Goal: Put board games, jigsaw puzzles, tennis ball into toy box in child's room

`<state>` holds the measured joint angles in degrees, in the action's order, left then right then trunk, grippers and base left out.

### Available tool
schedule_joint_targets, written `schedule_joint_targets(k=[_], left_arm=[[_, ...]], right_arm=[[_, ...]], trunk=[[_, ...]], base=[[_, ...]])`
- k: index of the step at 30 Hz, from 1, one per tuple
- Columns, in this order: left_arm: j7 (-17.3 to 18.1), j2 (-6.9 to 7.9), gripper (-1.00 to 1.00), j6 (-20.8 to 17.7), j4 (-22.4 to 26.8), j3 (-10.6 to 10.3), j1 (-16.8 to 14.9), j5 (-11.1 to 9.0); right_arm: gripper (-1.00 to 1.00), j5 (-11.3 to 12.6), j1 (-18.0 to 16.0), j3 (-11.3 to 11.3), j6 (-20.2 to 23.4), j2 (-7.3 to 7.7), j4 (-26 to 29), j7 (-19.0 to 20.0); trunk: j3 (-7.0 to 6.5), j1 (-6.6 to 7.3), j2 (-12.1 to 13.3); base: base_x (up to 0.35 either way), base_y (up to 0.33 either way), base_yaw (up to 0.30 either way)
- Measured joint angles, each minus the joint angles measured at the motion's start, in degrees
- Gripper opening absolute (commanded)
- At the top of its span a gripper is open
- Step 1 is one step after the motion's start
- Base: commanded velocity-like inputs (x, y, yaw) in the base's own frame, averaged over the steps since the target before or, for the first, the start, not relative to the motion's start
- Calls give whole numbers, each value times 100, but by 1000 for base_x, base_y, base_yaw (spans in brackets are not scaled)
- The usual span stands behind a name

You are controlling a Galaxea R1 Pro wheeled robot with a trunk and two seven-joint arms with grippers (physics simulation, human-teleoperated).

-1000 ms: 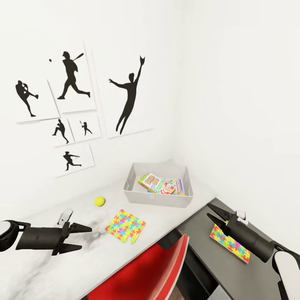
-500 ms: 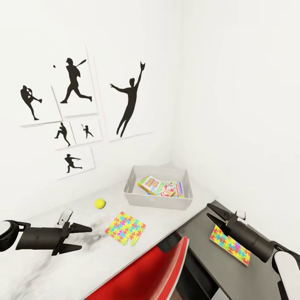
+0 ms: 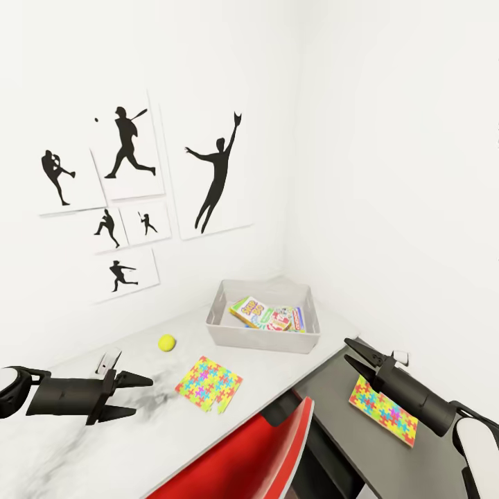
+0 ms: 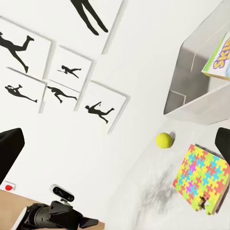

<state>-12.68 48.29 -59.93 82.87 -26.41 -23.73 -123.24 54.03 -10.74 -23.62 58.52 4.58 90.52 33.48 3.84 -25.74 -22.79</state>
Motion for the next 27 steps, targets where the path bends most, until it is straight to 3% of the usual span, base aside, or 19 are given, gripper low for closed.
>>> schedule_joint_targets(k=[27], left_arm=[[1,0,100,0,0,0,1,0]], right_arm=[[100,-1,0,0,3,0,-7,-9]], trunk=[[-244,0,1]], base=[[-36,0,10]])
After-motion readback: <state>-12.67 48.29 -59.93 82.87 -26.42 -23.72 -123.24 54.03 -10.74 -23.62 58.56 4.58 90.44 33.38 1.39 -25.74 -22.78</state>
